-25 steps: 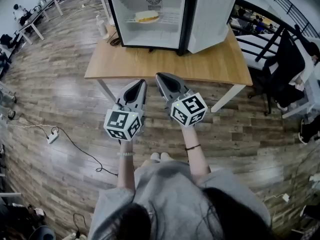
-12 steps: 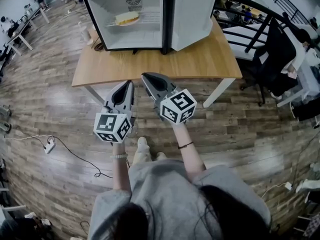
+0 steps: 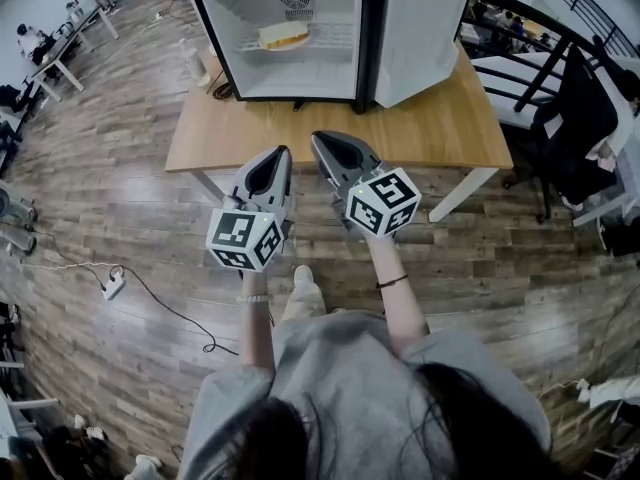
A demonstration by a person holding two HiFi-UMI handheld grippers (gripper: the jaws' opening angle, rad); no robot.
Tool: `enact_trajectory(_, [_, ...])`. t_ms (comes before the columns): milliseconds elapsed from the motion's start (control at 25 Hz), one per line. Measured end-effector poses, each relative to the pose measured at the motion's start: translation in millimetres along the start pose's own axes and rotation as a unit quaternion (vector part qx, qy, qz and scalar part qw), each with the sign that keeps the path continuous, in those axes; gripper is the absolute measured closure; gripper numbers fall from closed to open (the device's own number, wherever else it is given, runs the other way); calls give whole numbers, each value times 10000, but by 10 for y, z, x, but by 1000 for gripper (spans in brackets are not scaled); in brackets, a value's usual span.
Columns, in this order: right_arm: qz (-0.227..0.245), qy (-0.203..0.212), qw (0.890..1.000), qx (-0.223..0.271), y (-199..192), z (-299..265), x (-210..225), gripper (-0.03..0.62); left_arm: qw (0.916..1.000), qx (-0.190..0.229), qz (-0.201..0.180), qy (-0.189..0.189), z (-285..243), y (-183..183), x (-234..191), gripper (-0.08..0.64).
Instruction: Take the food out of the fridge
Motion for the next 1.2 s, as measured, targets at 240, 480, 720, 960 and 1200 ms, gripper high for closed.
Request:
enact_trajectory(240, [16, 13, 10000, -17, 58, -430, 166, 583, 10000, 38, -14, 26, -199, 47, -429, 552])
enact_trajectory(480, [-11, -87, 10000, -43, 103, -796, 327, 583, 9999, -40, -31, -111, -428, 94, -811, 552])
enact_trajectory(720, [-80, -201, 9997, -63, 96, -1129, 450, 583, 9995, -104, -31, -293, -614, 88, -1151, 552])
enact_trajectory(960, [-171, -332, 9993, -94, 57, -1429, 576, 583, 9988, -176, -38, -451, -804, 68, -1445, 552])
enact_trajectory(1200, [-298, -461, 9985, -70, -4, -1672, 685, 583, 9979, -219, -30, -613, -986, 30, -1708, 552])
Point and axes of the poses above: the fingertips, and each gripper's own axes: z backward along the fingers, x to its right, y out of its top, the point moved 9 cm from there along z, backward along the fingers, and after that the axes turned 15 degrees about -x, right-handed, at the moved point
